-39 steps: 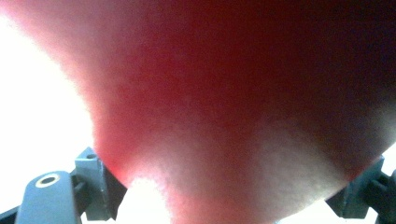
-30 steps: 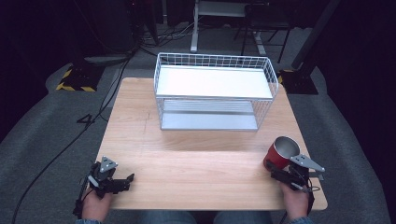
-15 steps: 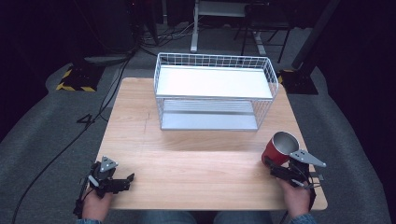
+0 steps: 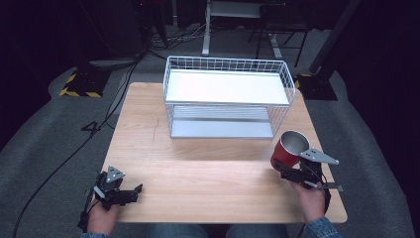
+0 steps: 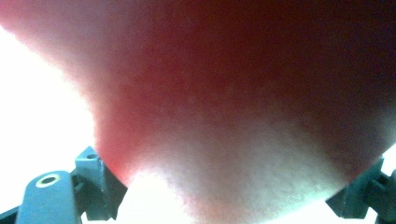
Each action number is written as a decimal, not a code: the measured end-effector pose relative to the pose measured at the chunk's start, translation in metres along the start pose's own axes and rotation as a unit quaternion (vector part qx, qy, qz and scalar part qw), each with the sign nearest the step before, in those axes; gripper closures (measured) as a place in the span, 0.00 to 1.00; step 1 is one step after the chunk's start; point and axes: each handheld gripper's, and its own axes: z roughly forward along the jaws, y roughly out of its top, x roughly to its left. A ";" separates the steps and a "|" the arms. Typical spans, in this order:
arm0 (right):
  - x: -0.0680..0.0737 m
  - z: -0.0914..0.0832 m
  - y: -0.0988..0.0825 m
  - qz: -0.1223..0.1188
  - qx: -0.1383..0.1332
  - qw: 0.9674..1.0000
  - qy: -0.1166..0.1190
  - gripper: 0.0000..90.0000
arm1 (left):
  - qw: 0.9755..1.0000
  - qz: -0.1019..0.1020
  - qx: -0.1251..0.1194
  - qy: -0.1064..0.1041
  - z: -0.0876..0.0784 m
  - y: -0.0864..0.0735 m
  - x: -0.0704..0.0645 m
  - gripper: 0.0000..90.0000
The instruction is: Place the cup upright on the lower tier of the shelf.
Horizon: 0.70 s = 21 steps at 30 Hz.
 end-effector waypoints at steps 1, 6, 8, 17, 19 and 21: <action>0.001 0.003 0.005 -0.002 0.002 1.000 0.004 0.19 | 1.000 0.000 0.000 0.000 0.000 0.000 0.000 0.05; 0.004 0.009 0.012 -0.005 0.007 1.000 0.014 0.19 | 1.000 0.000 0.000 0.000 0.000 0.000 0.000 0.05; 0.007 0.015 0.018 -0.008 0.012 1.000 0.019 0.19 | 1.000 -0.001 0.000 0.000 0.000 0.000 0.000 0.05; 0.015 0.040 0.032 -0.022 0.024 0.999 0.032 0.19 | 1.000 -0.007 -0.003 0.008 0.000 0.000 0.000 0.07; 0.017 0.047 0.034 -0.023 0.027 0.999 0.037 0.19 | 1.000 -0.009 -0.002 0.008 0.000 0.000 0.000 0.07; 0.018 0.050 0.035 -0.023 0.027 0.999 0.039 0.19 | 1.000 -0.009 -0.002 0.008 0.000 0.000 0.000 0.07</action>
